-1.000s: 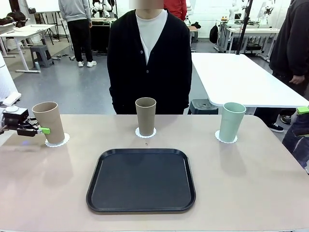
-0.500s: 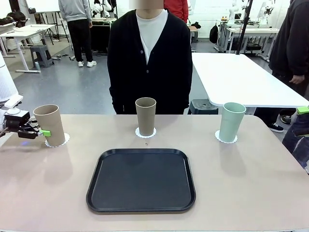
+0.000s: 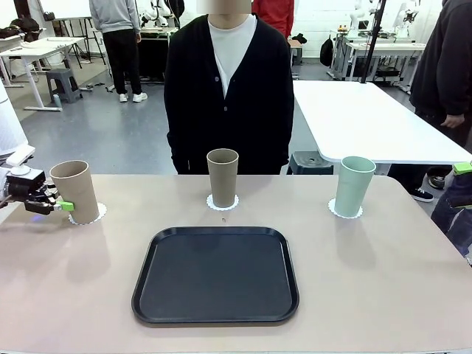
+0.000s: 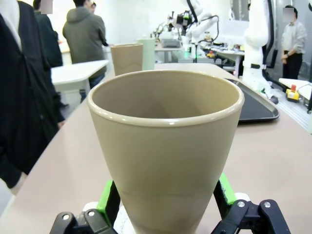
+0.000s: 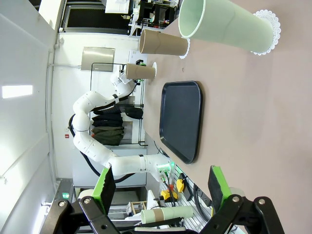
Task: Place coasters on the table and set cups on them.
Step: Take one Reusable plastic cup from the Flat Tray and place it on a coaster set by the human.
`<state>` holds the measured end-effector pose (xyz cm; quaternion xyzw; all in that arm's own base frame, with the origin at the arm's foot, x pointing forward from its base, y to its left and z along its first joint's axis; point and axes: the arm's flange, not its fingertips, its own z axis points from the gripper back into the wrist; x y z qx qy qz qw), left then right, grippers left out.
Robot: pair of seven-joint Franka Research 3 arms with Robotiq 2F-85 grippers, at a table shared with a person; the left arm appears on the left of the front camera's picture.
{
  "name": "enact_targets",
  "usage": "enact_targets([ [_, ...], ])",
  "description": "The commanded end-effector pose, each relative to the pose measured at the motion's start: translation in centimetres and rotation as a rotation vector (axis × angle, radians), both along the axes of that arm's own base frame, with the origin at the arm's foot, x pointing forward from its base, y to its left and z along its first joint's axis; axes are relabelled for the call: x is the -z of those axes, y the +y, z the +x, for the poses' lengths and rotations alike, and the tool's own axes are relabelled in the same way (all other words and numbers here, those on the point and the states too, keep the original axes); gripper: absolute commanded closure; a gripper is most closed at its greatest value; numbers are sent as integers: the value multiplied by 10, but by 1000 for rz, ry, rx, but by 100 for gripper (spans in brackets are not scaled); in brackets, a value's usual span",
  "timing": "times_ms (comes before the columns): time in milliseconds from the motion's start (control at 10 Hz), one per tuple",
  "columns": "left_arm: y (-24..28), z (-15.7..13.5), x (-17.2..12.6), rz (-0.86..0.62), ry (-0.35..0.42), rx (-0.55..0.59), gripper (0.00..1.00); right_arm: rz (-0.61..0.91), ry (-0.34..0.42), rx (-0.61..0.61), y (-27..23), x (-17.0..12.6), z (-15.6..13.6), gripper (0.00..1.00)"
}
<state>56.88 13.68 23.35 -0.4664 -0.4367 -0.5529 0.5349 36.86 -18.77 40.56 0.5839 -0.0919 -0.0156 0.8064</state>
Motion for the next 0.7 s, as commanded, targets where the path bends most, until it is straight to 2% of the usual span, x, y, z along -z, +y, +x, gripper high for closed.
enact_targets([
  [0, 4, 2, 3, 29, -18, 26, 0, -6, 1, -7, 0, -1, -1, 0],
  [600, 6, 7, 4, 83, 24, 37, 0, -6, 1, -7, 0, -1, -1, 0],
])
